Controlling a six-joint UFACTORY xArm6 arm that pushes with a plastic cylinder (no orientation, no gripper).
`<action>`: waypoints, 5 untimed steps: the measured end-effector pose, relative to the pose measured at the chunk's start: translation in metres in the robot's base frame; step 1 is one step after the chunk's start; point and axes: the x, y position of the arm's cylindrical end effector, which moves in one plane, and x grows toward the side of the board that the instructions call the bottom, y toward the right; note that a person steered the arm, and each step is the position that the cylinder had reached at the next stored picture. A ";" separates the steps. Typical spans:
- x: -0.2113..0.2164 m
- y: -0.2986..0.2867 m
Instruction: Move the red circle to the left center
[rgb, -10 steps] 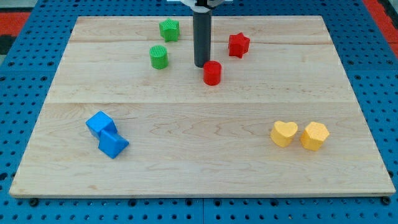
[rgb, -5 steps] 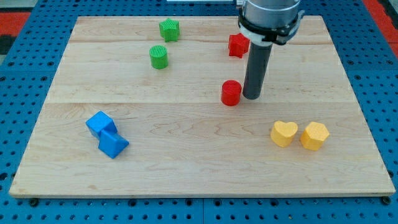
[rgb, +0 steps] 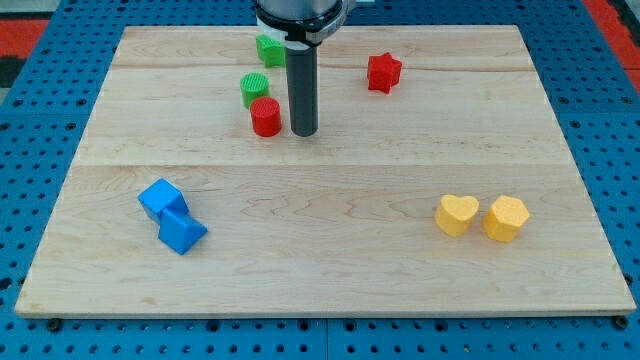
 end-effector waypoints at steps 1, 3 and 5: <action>0.000 0.000; -0.002 -0.008; -0.018 -0.082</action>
